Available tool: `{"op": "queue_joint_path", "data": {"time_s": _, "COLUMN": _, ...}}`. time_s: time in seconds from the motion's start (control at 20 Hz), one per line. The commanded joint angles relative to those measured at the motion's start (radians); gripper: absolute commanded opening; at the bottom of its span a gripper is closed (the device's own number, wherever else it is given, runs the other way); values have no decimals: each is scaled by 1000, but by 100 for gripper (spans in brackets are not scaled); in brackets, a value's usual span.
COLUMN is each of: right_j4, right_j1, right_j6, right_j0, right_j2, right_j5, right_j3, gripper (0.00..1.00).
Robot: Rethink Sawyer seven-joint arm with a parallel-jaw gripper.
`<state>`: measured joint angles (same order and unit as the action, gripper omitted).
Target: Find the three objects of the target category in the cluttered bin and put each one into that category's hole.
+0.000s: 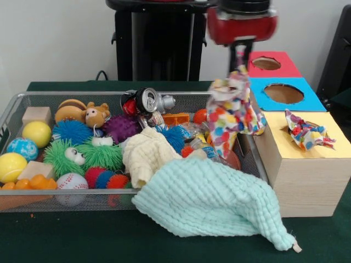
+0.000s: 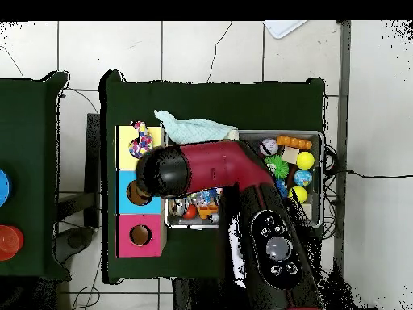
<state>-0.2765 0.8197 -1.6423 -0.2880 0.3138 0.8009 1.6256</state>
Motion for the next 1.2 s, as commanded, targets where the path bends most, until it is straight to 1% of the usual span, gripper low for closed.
{"op": "queue_joint_path", "data": {"time_s": 0.05, "right_j4": 94, "right_j1": -104, "right_j6": -439, "right_j0": 147, "right_j2": -110, "right_j5": 92, "right_j3": -87, "gripper": 0}}
{"op": "queue_joint_path", "data": {"time_s": 0.15, "right_j4": 103, "right_j1": -139, "right_j6": -465, "right_j0": 186, "right_j2": -132, "right_j5": 75, "right_j3": -100, "gripper": 0}}
{"op": "queue_joint_path", "data": {"time_s": 0.3, "right_j4": 112, "right_j1": -174, "right_j6": -476, "right_j0": 220, "right_j2": -154, "right_j5": 52, "right_j3": -88, "gripper": 0}}
{"op": "queue_joint_path", "data": {"time_s": 0.45, "right_j4": 131, "right_j1": -184, "right_j6": -493, "right_j0": 236, "right_j2": -165, "right_j5": -2, "right_j3": -40, "gripper": 0}}
{"op": "queue_joint_path", "data": {"time_s": 0.55, "right_j4": 147, "right_j1": -186, "right_j6": -494, "right_j0": 237, "right_j2": -162, "right_j5": -21, "right_j3": -19, "gripper": 0}}
{"op": "queue_joint_path", "data": {"time_s": 0.75, "right_j4": 134, "right_j1": -190, "right_j6": -492, "right_j0": 251, "right_j2": -176, "right_j5": -65, "right_j3": -10, "gripper": 0}}
{"op": "queue_joint_path", "data": {"time_s": 0.85, "right_j4": 129, "right_j1": -184, "right_j6": -474, "right_j0": 250, "right_j2": -179, "right_j5": -65, "right_j3": -13, "gripper": 0}}
{"op": "queue_joint_path", "data": {"time_s": 1.0, "right_j4": 116, "right_j1": -157, "right_j6": -435, "right_j0": 250, "right_j2": -186, "right_j5": -35, "right_j3": -31, "gripper": 0}}
{"op": "queue_joint_path", "data": {"time_s": 1.1, "right_j4": 119, "right_j1": -129, "right_j6": -405, "right_j0": 243, "right_j2": -183, "right_j5": 3, "right_j3": -56, "gripper": 0}}
{"op": "queue_joint_path", "data": {"time_s": 1.2, "right_j4": 128, "right_j1": -109, "right_j6": -387, "right_j0": 237, "right_j2": -181, "right_j5": 47, "right_j3": -108, "gripper": 0}}
